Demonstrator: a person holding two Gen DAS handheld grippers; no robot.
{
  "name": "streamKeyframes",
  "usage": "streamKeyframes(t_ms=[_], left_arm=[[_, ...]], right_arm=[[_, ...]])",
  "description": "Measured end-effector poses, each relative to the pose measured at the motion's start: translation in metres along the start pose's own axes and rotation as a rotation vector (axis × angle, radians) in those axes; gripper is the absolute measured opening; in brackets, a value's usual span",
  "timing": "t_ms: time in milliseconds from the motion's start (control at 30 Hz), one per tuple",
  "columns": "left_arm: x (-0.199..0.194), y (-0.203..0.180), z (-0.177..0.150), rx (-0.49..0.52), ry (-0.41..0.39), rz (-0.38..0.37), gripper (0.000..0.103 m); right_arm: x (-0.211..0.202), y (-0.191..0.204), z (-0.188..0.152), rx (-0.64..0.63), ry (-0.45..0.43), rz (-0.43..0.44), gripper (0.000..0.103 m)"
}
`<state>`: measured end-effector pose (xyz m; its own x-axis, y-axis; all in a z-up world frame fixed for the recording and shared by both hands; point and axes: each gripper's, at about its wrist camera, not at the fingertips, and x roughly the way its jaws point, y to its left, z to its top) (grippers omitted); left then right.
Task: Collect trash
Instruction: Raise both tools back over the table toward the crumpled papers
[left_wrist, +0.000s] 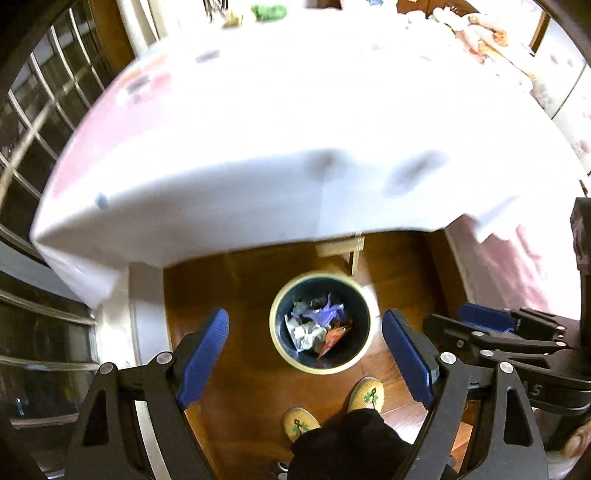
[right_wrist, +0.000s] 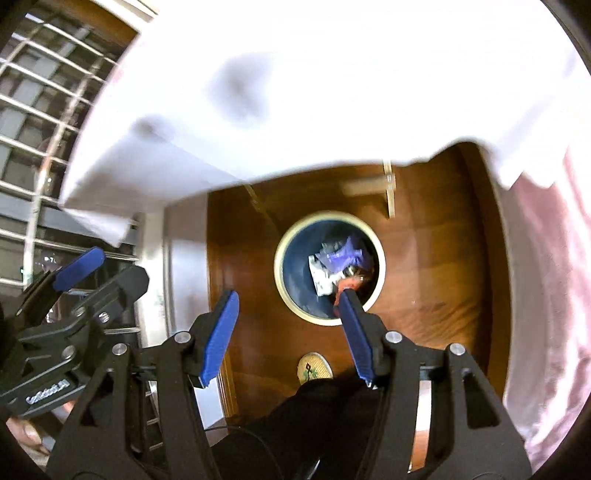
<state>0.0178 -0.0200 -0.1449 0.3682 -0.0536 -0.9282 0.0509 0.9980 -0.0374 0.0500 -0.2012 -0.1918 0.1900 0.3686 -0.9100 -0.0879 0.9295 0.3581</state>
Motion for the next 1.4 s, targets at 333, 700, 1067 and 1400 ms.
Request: streamKeyframes(t_ms=[333,700,1067,1400], left_arm=[[-0.129,-0.008,0.052,-0.049,-0.168,0.034,0.086],[-0.206,-0.022,0.081,-0.124,-0.282,0.120,0.086],[-0.223,-0.034,0.099,-0.145,-0.339,0.146,0.086],[-0.205,-0.021,0.156,-0.125,-0.351,0.125,0.086]], right_arm=[[-0.158,0.060,0.038,-0.183,-0.211,-0.033,0.056],[-0.259,0.094,0.068,-0.340,-0.421,-0.030,0.058],[-0.296,0.100,0.079,-0.410,-0.477,0.012,0.058],[-0.274,0.106,0.130,-0.424,-0.481,-0.021,0.058]])
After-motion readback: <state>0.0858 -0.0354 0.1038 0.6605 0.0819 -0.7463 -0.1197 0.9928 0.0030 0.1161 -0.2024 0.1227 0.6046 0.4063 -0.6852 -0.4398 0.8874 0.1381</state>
